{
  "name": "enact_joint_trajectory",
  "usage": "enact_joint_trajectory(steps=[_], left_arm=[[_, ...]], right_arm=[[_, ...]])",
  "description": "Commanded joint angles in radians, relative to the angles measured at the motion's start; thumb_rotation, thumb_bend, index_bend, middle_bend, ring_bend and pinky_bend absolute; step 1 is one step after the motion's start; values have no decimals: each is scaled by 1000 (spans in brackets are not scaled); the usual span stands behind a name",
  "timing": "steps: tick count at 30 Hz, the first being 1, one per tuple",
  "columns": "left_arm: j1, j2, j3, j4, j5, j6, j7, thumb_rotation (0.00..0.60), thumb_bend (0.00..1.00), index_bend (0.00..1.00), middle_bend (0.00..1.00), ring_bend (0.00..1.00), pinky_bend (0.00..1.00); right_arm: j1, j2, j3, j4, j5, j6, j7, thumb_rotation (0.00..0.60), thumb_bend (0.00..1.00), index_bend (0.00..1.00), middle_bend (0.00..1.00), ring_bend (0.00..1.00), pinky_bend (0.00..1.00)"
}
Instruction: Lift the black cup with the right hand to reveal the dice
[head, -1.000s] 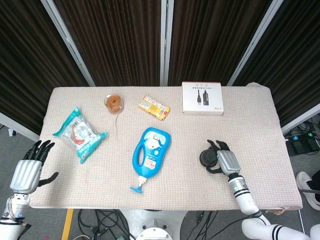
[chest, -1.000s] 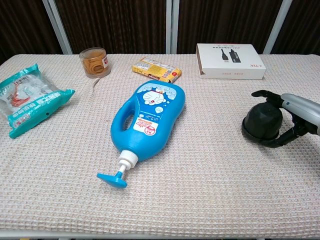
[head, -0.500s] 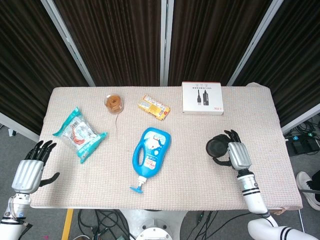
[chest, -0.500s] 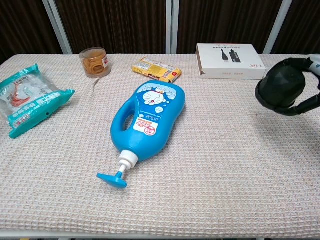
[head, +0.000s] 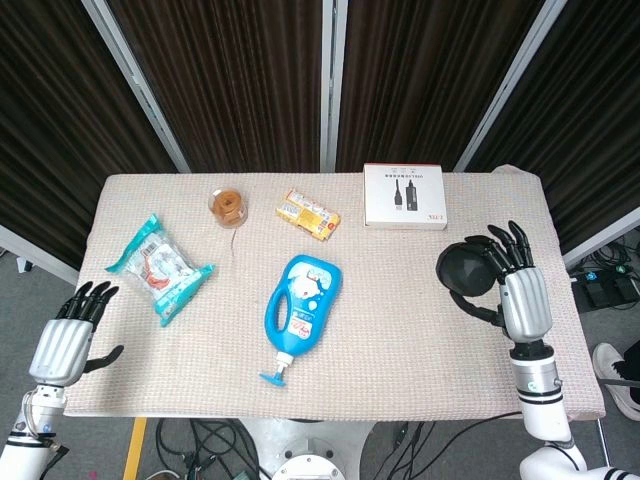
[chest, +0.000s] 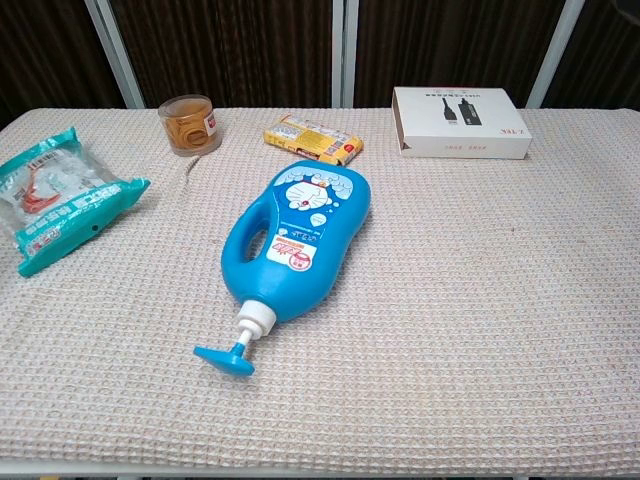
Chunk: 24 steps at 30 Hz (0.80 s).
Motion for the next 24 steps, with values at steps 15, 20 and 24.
enact_joint_trajectory(steps=[15, 20, 24], left_arm=[[1, -11, 5, 5, 6, 3, 3, 600, 175, 104, 74, 0, 191], [-1, -9, 2, 3, 6, 3, 2, 600, 174, 104, 74, 0, 191], [0, -10, 5, 3, 7, 1, 3, 600, 175, 104, 74, 0, 191]], right_arm=[[-43, 30, 34, -109, -167, 101, 79, 600, 186, 426, 453, 122, 0], [-70, 7, 11, -16, -128, 108, 26, 600, 174, 426, 466, 124, 0], [-39, -15, -16, 93, 75, -118, -55, 600, 183, 426, 469, 122, 0]])
